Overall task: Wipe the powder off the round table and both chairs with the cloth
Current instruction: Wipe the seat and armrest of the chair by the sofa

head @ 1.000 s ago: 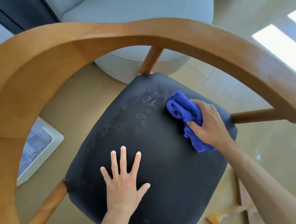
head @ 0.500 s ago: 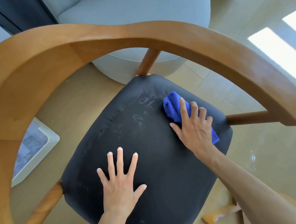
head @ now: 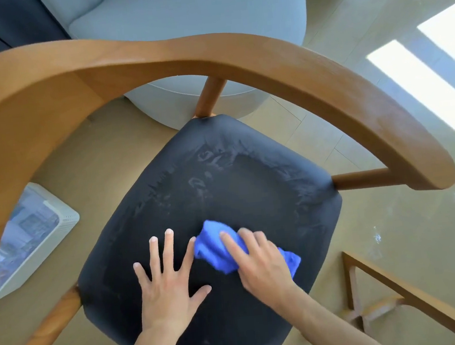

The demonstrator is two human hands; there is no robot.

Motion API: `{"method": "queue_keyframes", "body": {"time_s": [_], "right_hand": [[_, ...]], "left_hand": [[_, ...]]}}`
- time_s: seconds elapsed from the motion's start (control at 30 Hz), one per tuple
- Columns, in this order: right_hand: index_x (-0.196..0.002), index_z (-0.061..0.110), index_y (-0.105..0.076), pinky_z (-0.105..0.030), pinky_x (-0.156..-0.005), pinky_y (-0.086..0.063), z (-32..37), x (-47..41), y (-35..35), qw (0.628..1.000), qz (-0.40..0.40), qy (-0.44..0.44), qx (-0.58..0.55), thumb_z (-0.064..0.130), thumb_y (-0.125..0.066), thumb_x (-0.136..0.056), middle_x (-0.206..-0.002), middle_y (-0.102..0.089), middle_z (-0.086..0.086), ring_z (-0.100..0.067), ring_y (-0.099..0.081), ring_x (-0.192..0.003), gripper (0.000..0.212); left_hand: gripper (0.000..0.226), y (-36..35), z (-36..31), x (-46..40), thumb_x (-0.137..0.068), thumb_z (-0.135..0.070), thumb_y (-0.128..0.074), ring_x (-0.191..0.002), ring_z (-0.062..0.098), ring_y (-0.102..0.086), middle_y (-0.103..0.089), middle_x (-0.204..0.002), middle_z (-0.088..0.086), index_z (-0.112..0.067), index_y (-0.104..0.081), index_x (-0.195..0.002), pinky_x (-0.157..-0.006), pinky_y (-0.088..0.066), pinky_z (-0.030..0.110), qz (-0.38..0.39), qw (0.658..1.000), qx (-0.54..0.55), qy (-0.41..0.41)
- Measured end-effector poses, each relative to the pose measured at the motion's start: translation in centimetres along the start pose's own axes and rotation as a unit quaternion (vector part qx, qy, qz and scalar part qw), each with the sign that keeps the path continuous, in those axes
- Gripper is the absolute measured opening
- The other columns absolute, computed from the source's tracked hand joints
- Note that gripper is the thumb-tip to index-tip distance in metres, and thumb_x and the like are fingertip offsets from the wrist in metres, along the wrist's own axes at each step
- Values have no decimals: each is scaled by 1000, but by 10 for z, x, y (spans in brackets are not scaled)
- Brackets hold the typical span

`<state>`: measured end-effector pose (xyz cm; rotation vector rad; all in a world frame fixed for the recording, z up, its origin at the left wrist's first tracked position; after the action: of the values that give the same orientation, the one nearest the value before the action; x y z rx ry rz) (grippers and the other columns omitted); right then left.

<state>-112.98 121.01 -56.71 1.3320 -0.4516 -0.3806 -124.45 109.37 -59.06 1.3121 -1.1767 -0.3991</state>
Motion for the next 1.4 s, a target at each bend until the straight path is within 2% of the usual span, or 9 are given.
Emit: {"method": "queue_keyframes", "body": {"time_s": [0.17,0.33,0.4,0.5,0.6,0.67,0.97,1.13,1.4], "right_hand": [[-125,24,-47,-36,-51,-44,-41,-4,6,994,27,105,24,1,-61,-59,-101,-56,-9,-27,-44,-64,71],[-126,19,-47,-41,-55,-49,-157,-36,41,994,-74,-23,74,0,-50,-69,-103,-59,-18,-34,-51,-70,60],[-127,17,-48,-41,-57,-50,-182,-39,48,987,-105,-96,71,-4,-54,-68,-102,-59,-19,-34,-51,-68,63],[-129,16,-52,-37,-54,-46,-186,-33,44,968,-129,-209,50,-8,-59,-65,-104,-58,-18,-35,-50,-69,69],[-128,14,-55,-35,-50,-44,-175,-26,41,942,-135,-306,15,-8,-62,-65,-104,-58,-16,-35,-51,-69,67],[-128,14,-54,-36,-49,-46,-157,-16,39,937,-126,-326,4,-6,-62,-66,-105,-56,-15,-35,-50,-71,65],[-119,20,-56,-32,-54,-46,-1,65,-1,979,-52,-190,-50,-8,-53,-60,-102,-56,-6,-27,-48,-70,66],[-118,21,-53,-36,-57,-46,-25,44,8,996,-37,-64,-41,-4,-56,-60,-102,-55,-9,-29,-46,-68,63],[-126,18,-57,-38,-57,-48,-102,-41,29,976,-67,-205,-30,-3,-59,-66,-105,-56,-11,-31,-47,-75,64]], "left_hand": [[94,-2,2,1,-68,-70,-57,-141,45,-17,-17,-156,19,-26,-29,-146,-88,-34,72,-6,1000,-5,-2],[87,-5,3,0,-81,-79,-3,-142,45,-14,-14,-157,18,-27,-24,-148,-90,-32,70,14,1000,-19,10],[89,-5,4,1,-81,-77,4,-142,45,-14,-14,-157,18,-26,-25,-147,-90,-33,70,17,999,-25,14],[87,-4,3,0,-81,-79,-4,-142,45,-14,-14,-157,18,-27,-24,-148,-89,-33,70,22,999,-28,10],[90,-2,3,0,-74,-75,-45,-141,46,-15,-15,-157,19,-26,-26,-148,-89,-35,71,11,1000,-29,3],[94,-1,2,0,-71,-73,-50,-141,46,-15,-15,-156,20,-26,-26,-148,-88,-35,71,3,999,-35,0],[108,1,2,2,-57,-60,-79,-140,47,-17,-18,-155,21,-24,-29,-145,-86,-35,71,1,999,-33,0],[108,1,3,2,-56,-61,-79,-140,46,-18,-18,-155,19,-25,-29,-146,-87,-36,71,-1,999,-36,8],[109,-3,6,3,-59,-65,-74,-141,45,-16,-16,-156,18,-27,-24,-148,-92,-36,72,-28,999,-32,11]]}}
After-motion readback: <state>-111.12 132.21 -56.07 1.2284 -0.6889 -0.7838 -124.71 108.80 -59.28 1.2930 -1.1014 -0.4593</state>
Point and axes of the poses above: each hand's wrist, its own x-axis away from the middle knuckle, its own y-axis out of the back of the hand, z = x × y, the point moved 7 cm from there along -x, towards the middle knuckle
